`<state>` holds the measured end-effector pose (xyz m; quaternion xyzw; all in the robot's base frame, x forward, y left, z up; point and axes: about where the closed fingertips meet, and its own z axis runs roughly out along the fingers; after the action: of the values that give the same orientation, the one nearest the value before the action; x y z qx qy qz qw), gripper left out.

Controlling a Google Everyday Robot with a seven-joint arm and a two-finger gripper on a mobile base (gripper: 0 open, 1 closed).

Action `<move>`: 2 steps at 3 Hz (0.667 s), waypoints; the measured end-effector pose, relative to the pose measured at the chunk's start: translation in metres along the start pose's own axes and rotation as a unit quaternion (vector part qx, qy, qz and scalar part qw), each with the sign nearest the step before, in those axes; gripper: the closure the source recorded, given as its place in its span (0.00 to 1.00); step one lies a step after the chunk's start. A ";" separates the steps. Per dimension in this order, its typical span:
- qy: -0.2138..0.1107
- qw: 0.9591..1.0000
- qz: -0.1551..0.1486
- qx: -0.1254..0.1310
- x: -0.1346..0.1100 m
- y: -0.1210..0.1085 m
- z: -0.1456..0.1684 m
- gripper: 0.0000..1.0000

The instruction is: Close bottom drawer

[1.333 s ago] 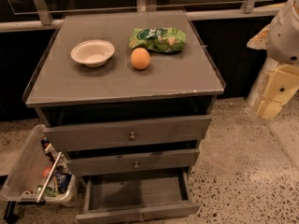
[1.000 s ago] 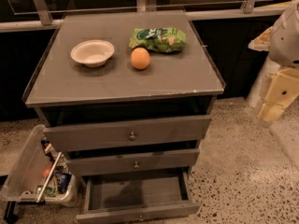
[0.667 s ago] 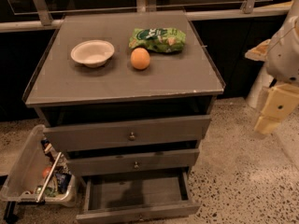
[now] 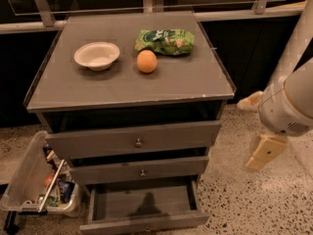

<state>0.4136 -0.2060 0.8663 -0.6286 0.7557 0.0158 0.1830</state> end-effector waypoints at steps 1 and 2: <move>-0.013 0.999 -0.005 -0.043 0.015 0.024 0.048 0.41; -0.012 0.999 -0.005 -0.047 0.016 0.027 0.051 0.64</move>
Offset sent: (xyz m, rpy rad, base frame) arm -0.0106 0.0026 -0.0464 0.0303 0.0615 0.0344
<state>0.3989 -0.2029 0.8083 -0.6403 0.7485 0.0576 0.1626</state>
